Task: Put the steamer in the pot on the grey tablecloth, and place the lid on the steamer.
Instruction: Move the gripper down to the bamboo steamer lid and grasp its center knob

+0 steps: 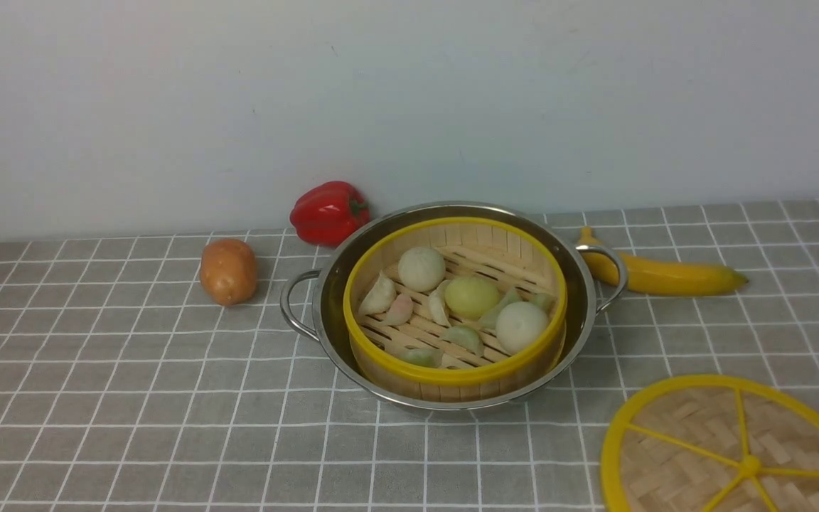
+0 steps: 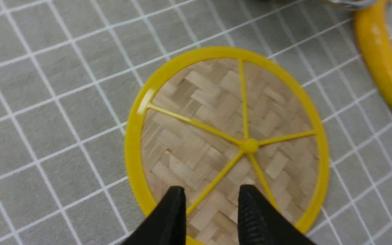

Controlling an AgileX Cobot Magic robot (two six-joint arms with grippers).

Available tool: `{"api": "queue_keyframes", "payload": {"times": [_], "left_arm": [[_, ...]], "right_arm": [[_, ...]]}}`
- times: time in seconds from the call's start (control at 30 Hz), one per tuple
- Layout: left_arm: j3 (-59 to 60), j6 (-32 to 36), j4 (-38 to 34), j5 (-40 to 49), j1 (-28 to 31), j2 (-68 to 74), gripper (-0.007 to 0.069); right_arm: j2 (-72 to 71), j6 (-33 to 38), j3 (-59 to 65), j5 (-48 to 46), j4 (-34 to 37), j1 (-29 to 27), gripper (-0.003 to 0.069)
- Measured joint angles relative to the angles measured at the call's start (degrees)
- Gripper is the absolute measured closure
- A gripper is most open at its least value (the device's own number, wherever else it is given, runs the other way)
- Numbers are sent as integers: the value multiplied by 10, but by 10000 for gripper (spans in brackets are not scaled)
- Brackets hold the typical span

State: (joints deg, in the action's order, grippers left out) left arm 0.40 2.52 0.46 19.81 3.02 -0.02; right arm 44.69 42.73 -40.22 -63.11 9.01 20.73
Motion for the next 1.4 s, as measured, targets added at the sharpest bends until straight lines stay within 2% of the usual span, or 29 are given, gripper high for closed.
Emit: {"api": "queue_keyframes", "payload": {"times": [0.23, 0.33, 0.5, 0.6, 0.77, 0.97, 1.2, 1.4], "left_arm": [[0, 0, 0, 0, 0, 0, 382], [0, 0, 0, 0, 0, 0, 382], [0, 0, 0, 0, 0, 0, 382], [0, 0, 0, 0, 0, 0, 382], [0, 0, 0, 0, 0, 0, 382], [0, 0, 0, 0, 0, 0, 382], [0, 0, 0, 0, 0, 0, 382], [0, 0, 0, 0, 0, 0, 382]], "right_arm": [[93, -38, 2, 16, -16, 138, 417], [101, -57, 2, 17, -37, 150, 417], [104, -179, 2, 47, -107, 130, 417], [104, -289, 2, 70, -120, 101, 417], [109, -403, 2, 79, -127, 60, 417], [153, -407, 2, 79, -126, 49, 417], [239, -341, -39, 50, -70, 49, 417], [305, -334, -97, 9, -90, 35, 417]]}}
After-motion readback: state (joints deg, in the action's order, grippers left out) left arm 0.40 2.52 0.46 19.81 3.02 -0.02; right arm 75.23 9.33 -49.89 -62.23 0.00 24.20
